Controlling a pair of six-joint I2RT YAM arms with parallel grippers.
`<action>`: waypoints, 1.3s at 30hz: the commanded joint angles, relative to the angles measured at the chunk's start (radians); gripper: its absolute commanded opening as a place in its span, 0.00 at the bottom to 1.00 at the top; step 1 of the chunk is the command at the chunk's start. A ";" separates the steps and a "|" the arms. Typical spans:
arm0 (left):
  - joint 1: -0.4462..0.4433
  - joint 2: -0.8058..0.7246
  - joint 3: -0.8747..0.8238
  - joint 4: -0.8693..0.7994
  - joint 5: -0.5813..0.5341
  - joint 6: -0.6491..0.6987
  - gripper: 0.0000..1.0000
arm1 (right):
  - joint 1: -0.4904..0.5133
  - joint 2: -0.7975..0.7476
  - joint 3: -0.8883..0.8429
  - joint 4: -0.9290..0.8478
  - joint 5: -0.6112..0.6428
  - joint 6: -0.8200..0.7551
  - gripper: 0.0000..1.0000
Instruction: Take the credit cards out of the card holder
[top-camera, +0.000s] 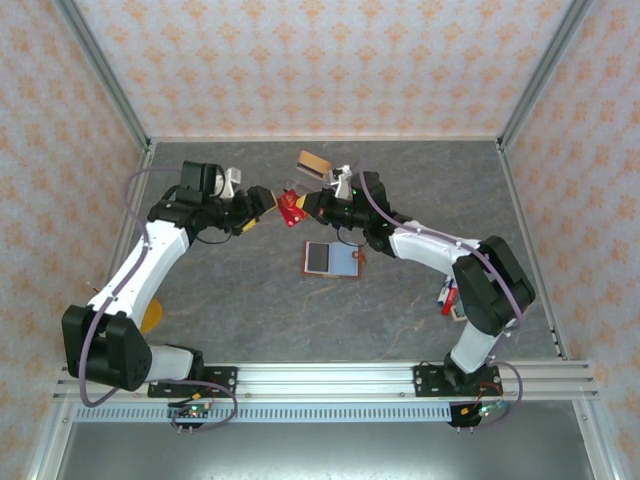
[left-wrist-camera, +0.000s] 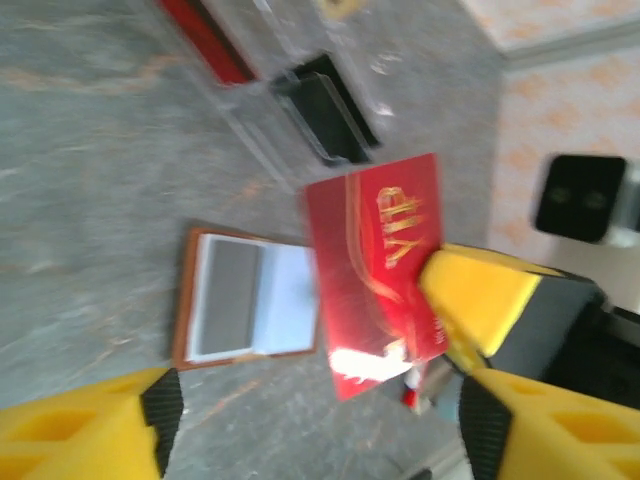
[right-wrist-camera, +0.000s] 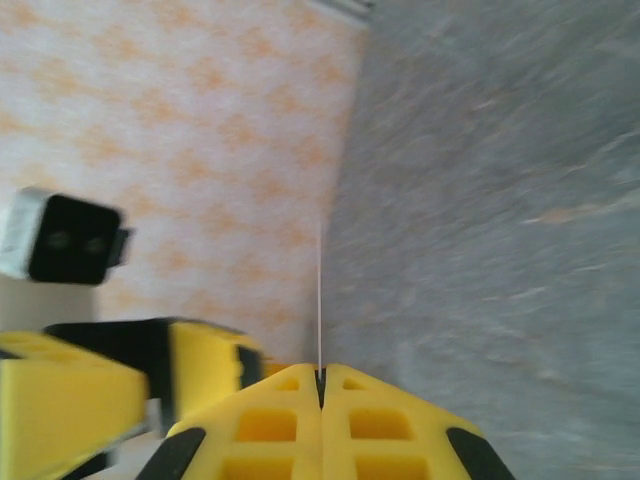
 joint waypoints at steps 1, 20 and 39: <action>0.003 -0.041 0.025 -0.195 -0.281 0.139 0.85 | 0.021 -0.021 0.120 -0.340 0.177 -0.424 0.00; 0.003 -0.081 0.013 -0.235 -0.473 0.185 1.00 | 0.095 0.482 0.768 -0.733 0.478 -1.243 0.00; 0.003 -0.072 0.002 -0.256 -0.452 0.188 1.00 | 0.047 0.571 0.852 -0.709 0.527 -1.222 0.00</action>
